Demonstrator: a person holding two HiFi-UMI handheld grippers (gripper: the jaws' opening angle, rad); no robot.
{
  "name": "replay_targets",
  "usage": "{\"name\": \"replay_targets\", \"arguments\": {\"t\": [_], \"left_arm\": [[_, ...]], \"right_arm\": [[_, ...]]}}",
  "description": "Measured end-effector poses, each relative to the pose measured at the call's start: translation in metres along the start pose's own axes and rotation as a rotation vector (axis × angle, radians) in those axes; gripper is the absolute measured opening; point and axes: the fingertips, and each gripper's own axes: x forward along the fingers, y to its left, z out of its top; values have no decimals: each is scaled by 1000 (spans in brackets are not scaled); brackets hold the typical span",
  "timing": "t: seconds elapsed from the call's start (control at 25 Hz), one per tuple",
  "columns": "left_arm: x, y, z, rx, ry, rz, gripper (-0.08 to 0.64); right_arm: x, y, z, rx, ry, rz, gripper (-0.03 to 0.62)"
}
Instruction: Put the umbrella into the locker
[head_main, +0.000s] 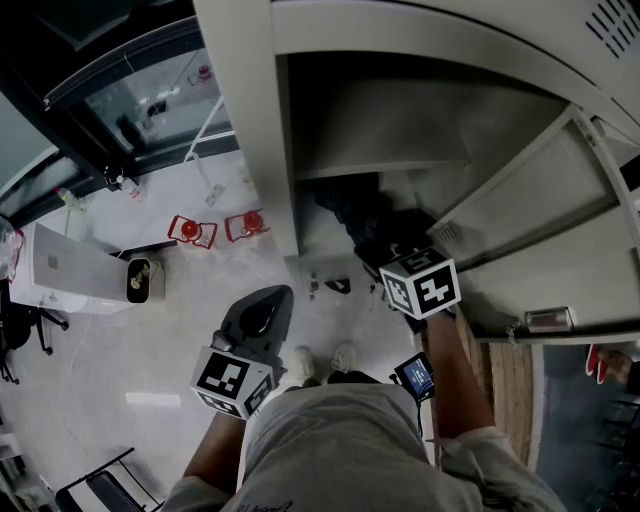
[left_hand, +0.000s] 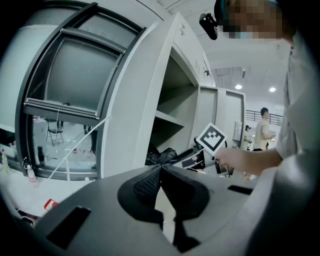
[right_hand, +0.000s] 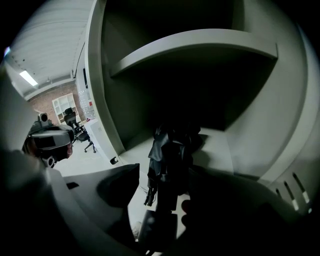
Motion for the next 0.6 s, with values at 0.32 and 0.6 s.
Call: {"name": "replay_targets", "arguments": {"t": [0.32,0.6], "left_arm": [[-3,-13,-3,8,8,-14,15],[-3,-20,-7,7,24,-23,15]], "right_arm": [[-14,-1,-11,-4,-6,-21,270],[-25,-3,-27,4,10,-30,269]]}}
